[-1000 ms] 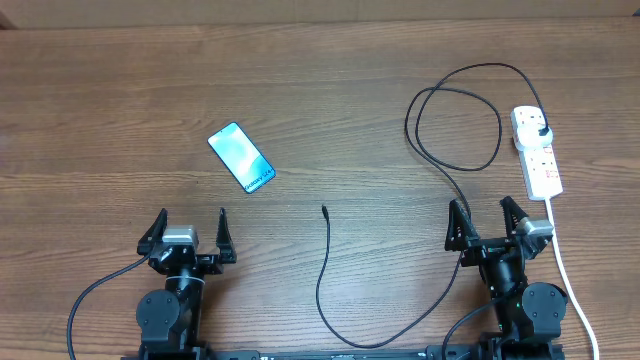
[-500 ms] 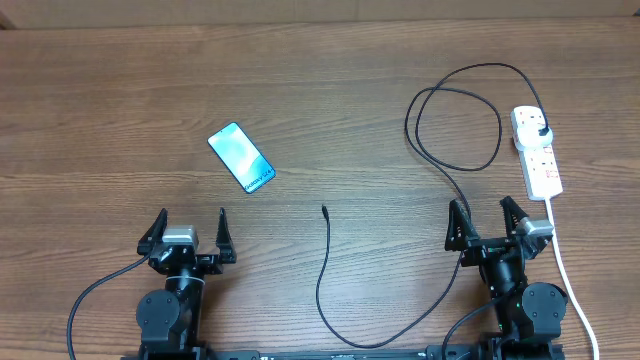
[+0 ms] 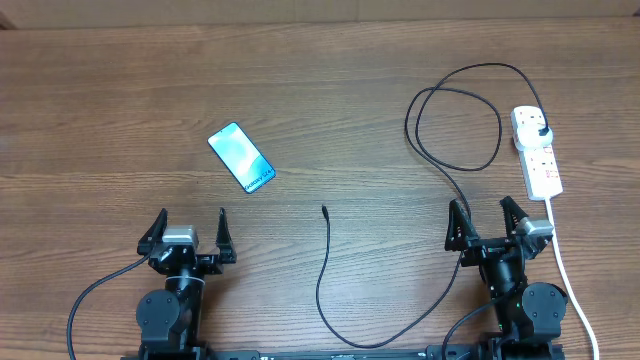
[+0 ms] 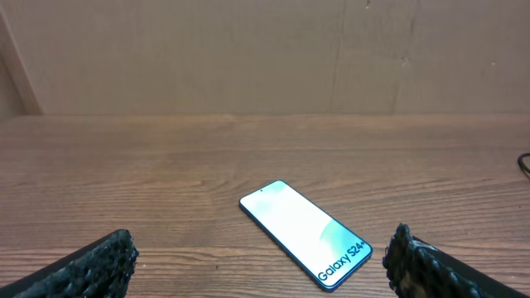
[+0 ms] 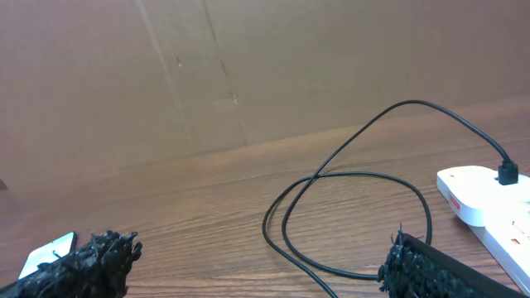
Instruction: Plug charger to phone and switch on socket
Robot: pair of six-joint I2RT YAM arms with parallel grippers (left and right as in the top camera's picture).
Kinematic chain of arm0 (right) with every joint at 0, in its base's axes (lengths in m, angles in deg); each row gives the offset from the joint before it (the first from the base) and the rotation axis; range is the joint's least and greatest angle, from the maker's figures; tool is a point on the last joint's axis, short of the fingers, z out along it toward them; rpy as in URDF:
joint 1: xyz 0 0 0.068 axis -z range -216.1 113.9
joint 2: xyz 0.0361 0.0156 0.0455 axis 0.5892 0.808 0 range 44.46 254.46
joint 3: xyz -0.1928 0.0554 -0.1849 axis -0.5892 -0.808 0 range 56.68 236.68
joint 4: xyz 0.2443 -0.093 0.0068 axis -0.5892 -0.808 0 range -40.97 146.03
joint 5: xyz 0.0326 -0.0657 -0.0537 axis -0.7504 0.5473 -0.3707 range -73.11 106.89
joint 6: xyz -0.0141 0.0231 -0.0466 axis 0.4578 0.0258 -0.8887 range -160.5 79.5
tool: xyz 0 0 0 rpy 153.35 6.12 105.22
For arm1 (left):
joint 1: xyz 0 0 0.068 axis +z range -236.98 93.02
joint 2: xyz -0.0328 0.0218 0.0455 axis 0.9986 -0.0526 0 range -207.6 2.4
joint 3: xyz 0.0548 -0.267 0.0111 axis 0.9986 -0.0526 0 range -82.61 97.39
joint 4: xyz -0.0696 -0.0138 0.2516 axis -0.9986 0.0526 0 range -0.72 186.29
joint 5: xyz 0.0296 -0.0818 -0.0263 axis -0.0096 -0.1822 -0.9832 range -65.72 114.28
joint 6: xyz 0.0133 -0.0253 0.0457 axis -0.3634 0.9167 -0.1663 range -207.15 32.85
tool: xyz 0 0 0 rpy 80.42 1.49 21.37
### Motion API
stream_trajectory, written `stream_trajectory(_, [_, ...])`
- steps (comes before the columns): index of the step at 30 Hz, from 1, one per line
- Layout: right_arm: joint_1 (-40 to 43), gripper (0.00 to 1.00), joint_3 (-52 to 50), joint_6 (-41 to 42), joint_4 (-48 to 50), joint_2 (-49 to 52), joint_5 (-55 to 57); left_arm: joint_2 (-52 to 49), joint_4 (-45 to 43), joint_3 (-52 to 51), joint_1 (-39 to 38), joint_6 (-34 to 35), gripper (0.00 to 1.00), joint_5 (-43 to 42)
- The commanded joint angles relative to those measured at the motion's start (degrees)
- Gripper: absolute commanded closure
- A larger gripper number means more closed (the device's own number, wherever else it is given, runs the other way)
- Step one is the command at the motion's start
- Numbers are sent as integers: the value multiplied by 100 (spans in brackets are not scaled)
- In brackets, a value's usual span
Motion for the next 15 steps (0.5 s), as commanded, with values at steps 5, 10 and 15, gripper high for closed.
stream_trajectory(5, [-37, 0, -61, -2, 15, -63, 70, 48, 0, -22, 28, -20, 0, -90])
stream_trajectory(10, [-37, 0, -61, -2, 15, -63, 70, 48, 2, -22, 31, -20, 0, -105])
stream_trajectory(15, [-37, 0, -59, -2, 15, -63, 70, 48, 2, -22, 31, -20, 0, -105])
